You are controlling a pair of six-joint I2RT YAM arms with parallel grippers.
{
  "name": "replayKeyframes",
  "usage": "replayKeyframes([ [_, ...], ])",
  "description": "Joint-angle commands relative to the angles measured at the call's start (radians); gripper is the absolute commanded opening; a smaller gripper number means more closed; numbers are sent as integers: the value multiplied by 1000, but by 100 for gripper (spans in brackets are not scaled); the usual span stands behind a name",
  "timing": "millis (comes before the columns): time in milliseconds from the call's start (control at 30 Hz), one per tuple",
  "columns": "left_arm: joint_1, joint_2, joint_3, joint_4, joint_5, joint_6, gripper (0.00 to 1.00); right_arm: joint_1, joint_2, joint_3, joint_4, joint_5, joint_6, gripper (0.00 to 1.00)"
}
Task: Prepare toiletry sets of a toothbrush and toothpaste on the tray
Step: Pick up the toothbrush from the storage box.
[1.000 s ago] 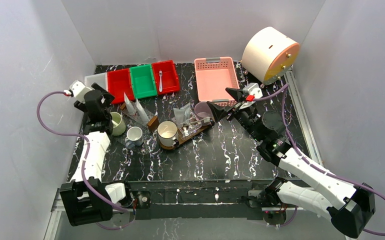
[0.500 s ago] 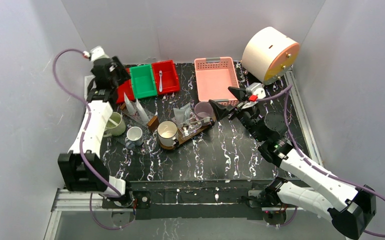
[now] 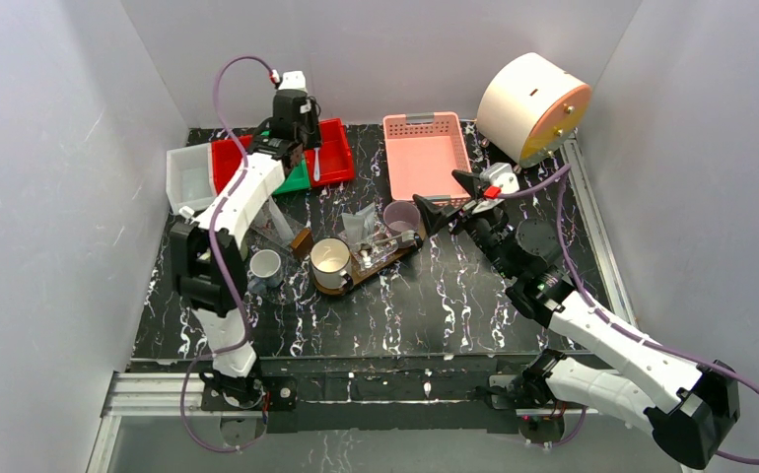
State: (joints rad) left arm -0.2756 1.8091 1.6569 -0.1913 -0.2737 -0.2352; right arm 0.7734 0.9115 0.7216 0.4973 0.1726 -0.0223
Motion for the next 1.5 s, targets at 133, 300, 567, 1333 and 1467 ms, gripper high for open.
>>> replayKeyframes([
  [133,-33,202,149,-14,-71,74,32,-2,6,-7,43,32,-26,99],
  [300,-38,330,237,-13,-97,115,29,-2,14,-2,34,43,-33,99],
  [567,-42,473,303,26,-169,178,26,-2,45,1,32,45,-40,99],
  [1333,-42,698,450,77,-275,301,24,-2,72,-3,45,58,-51,99],
  [1467,-42,723,462,73,-295,301,24,-2,72,-3,45,61,-51,99],
])
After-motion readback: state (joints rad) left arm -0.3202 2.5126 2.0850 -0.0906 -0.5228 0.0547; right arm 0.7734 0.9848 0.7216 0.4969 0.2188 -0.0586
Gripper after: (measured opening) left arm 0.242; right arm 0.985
